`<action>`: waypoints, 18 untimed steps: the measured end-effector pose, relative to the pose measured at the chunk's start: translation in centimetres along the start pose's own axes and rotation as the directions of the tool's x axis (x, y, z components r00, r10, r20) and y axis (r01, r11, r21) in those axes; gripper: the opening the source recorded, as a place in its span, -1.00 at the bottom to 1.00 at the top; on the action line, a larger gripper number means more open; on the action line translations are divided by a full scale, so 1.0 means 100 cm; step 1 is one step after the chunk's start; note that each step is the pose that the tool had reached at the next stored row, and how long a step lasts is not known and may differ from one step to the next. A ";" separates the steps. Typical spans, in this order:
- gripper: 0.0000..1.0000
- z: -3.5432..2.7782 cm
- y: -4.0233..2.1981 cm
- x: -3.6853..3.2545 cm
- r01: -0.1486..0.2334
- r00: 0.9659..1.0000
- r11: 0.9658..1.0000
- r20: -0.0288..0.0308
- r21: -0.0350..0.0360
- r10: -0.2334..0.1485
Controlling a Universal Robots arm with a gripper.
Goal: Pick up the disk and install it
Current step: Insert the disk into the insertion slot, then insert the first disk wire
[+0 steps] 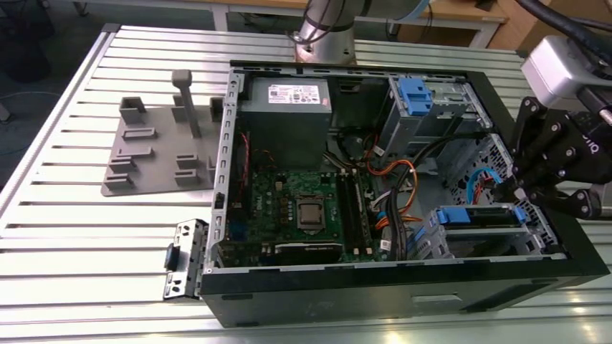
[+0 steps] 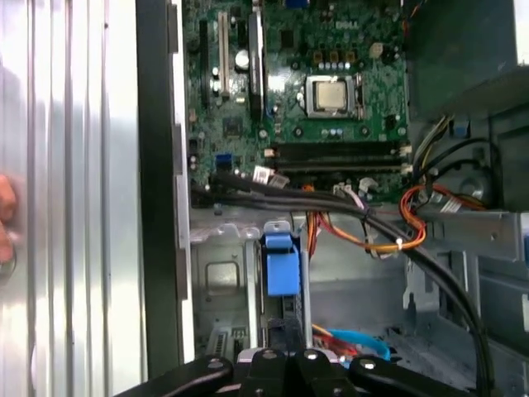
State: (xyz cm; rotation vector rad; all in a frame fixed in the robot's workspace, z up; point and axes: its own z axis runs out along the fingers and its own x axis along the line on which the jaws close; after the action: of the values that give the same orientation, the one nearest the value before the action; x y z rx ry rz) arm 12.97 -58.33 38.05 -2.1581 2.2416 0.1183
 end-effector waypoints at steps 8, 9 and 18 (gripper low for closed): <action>-0.80 0.0104 -0.0302 -0.0046 0.000 1.000 1.000 -0.002 -0.001 0.000; -0.80 0.0103 -0.0316 -0.0049 0.000 1.000 1.000 -0.002 -0.001 0.000; -0.80 0.0105 -0.0320 -0.0049 0.000 1.000 1.000 -0.002 -0.001 0.000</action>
State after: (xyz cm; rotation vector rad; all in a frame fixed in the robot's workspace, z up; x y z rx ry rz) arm 16.16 -57.88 36.93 -2.1593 2.2428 0.1176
